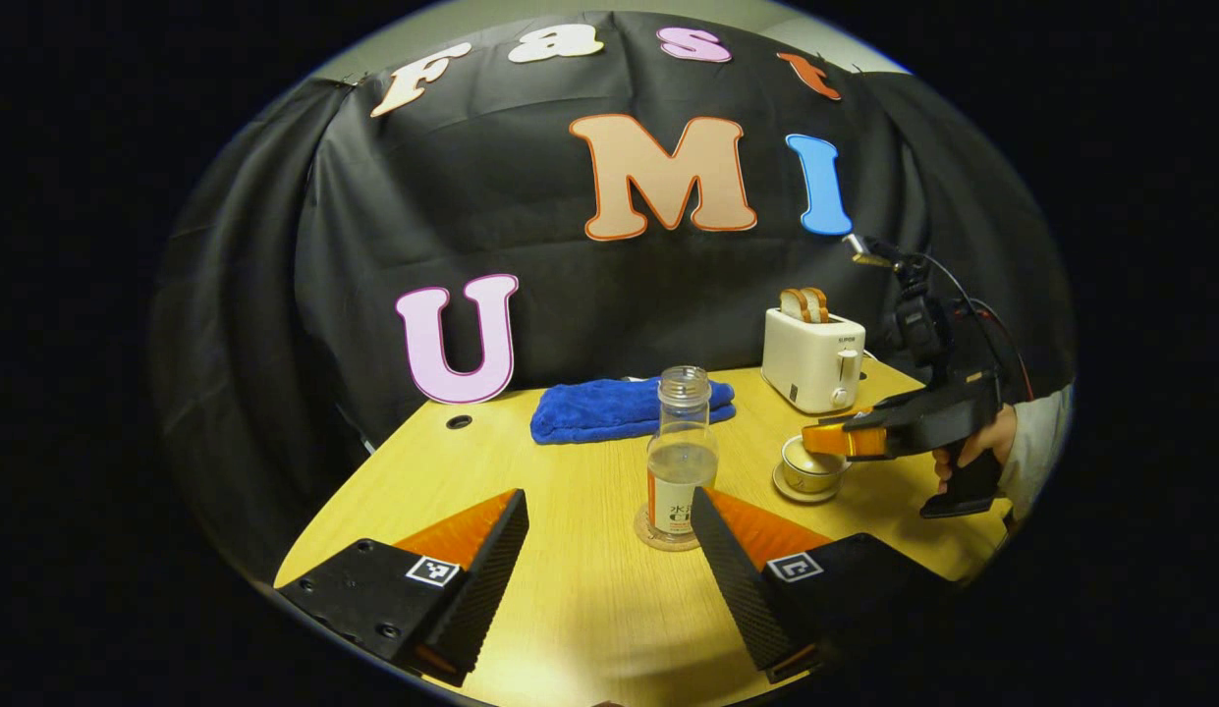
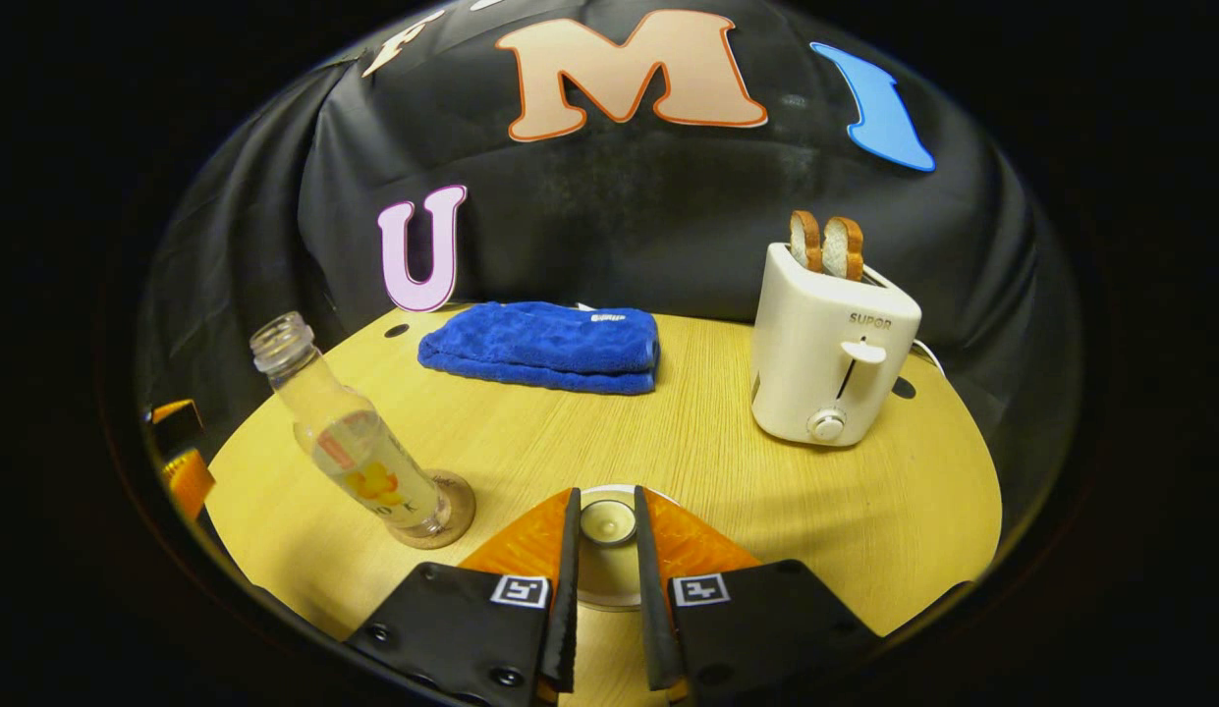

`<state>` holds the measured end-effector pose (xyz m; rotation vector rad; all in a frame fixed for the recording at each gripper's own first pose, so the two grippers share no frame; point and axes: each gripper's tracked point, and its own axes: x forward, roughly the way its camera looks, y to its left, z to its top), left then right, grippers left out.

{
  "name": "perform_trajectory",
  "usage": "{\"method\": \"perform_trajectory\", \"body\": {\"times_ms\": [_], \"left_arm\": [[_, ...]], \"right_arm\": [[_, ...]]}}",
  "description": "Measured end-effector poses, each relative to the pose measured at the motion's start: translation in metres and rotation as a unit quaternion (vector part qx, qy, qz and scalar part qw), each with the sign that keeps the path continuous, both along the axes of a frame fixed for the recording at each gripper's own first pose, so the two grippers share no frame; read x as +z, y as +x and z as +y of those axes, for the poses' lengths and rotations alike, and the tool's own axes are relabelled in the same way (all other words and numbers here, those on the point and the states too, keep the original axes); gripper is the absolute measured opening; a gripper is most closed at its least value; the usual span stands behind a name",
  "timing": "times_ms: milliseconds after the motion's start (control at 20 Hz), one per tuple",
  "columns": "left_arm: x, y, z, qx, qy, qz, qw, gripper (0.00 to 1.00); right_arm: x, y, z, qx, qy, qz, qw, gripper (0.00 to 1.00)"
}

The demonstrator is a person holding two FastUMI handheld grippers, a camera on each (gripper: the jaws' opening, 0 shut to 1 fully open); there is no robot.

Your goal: Open the teacup lid with one hand, grasp the water bottle and pour water into the teacup with the other hand; after pouring, place the water bottle on the coaster and then close the teacup lid.

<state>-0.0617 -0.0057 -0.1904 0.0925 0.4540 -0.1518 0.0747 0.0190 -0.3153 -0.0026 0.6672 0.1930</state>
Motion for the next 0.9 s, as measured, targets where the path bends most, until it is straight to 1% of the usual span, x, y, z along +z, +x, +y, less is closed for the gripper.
{"method": "perform_trajectory", "body": {"times_ms": [250, 350, 400, 500, 600, 700, 750, 800, 850, 900], "left_arm": [[0.011, 0.004, 0.0, -0.007, 0.005, -0.012, 1.0, 0.97], [0.016, 0.006, -0.001, -0.009, 0.004, -0.017, 1.0, 0.97], [0.019, 0.007, -0.002, -0.01, 0.002, -0.02, 1.0, 0.97], [0.027, 0.011, -0.004, -0.012, -0.001, -0.028, 1.0, 0.97], [0.038, 0.023, -0.002, -0.007, -0.009, -0.04, 0.999, 0.97], [0.053, 0.037, -0.002, 0.0, -0.019, -0.059, 0.998, 0.97], [0.062, 0.042, -0.003, 0.002, -0.021, -0.068, 0.997, 0.97], [0.07, 0.047, -0.002, 0.003, -0.021, -0.076, 0.997, 0.97], [0.077, 0.053, -0.001, 0.004, -0.02, -0.087, 0.996, 0.96], [0.086, 0.058, 0.0, 0.006, -0.021, -0.098, 0.995, 1.0]], "right_arm": [[0.001, 0.003, -0.001, -0.004, -0.008, -0.01, 1.0, 0.31], [0.002, 0.001, -0.003, -0.005, -0.013, -0.01, 1.0, 0.36], [0.005, -0.001, -0.002, -0.005, -0.008, -0.011, 1.0, 0.36], [0.025, 0.001, 0.0, -0.01, 0.011, -0.034, 0.999, 0.55], [0.055, 0.0, -0.001, -0.022, 0.027, -0.066, 0.997, 0.73], [0.09, -0.003, -0.007, -0.033, 0.027, -0.108, 0.993, 0.92], [0.111, -0.007, -0.01, -0.035, 0.024, -0.134, 0.99, 0.93], [0.128, -0.012, -0.014, -0.038, 0.016, -0.156, 0.987, 0.9], [0.144, -0.017, -0.019, -0.039, 0.007, -0.175, 0.984, 0.92], [0.159, -0.023, -0.023, -0.042, 0.001, -0.191, 0.981, 0.9]]}}
